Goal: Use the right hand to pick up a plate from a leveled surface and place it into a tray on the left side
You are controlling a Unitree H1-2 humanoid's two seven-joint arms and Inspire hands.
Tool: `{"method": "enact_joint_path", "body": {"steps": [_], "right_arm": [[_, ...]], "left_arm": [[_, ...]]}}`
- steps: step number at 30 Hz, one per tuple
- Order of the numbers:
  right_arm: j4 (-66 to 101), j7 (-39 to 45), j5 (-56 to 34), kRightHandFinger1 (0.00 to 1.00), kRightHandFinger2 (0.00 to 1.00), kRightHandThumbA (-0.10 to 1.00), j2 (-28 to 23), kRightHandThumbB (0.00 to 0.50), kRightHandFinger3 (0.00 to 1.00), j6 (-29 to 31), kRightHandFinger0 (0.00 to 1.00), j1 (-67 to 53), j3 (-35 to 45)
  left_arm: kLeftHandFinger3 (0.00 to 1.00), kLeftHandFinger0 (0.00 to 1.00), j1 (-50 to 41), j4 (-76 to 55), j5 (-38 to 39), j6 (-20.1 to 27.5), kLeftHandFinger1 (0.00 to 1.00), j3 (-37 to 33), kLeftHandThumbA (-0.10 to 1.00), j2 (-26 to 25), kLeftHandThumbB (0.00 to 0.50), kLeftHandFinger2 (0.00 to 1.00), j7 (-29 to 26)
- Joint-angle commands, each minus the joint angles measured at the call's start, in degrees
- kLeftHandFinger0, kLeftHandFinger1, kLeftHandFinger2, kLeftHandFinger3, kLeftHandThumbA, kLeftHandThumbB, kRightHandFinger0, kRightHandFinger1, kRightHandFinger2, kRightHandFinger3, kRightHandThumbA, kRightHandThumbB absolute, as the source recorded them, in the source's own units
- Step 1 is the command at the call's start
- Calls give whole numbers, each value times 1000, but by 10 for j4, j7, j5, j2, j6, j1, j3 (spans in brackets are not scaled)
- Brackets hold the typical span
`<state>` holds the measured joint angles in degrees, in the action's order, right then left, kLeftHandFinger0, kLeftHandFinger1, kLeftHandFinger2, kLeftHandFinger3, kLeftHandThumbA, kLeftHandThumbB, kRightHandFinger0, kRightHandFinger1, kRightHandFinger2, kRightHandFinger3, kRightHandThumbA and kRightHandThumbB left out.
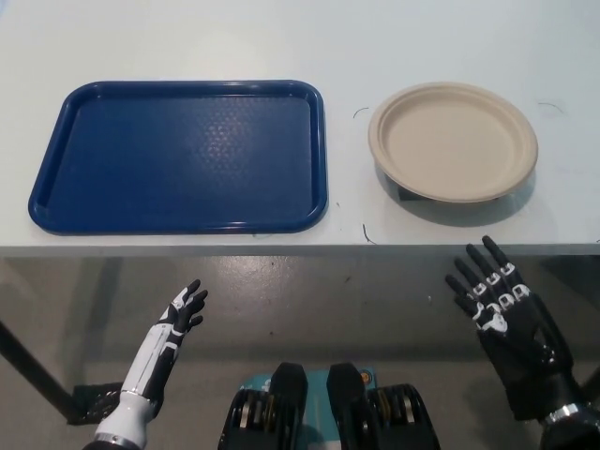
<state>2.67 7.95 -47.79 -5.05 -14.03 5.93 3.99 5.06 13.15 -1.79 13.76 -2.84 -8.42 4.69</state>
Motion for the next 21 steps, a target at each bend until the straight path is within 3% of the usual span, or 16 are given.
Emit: {"method": "enact_joint_path", "body": {"steps": [1, 21], "right_arm": [[3, -37, -269, 1000, 1000, 1000, 21, 466, 1000, -129, 1000, 73, 63], [-52, -41, -276, 1000, 1000, 1000, 15, 471, 1000, -129, 1000, 85, 52]], "left_arm": [[1000, 1000, 5, -51, -1, 22, 1000, -5, 1000, -9, 500, 1000, 15], [1000, 1000, 0, -59, 0, 18, 1000, 0, 1000, -12, 500, 1000, 14]]}}
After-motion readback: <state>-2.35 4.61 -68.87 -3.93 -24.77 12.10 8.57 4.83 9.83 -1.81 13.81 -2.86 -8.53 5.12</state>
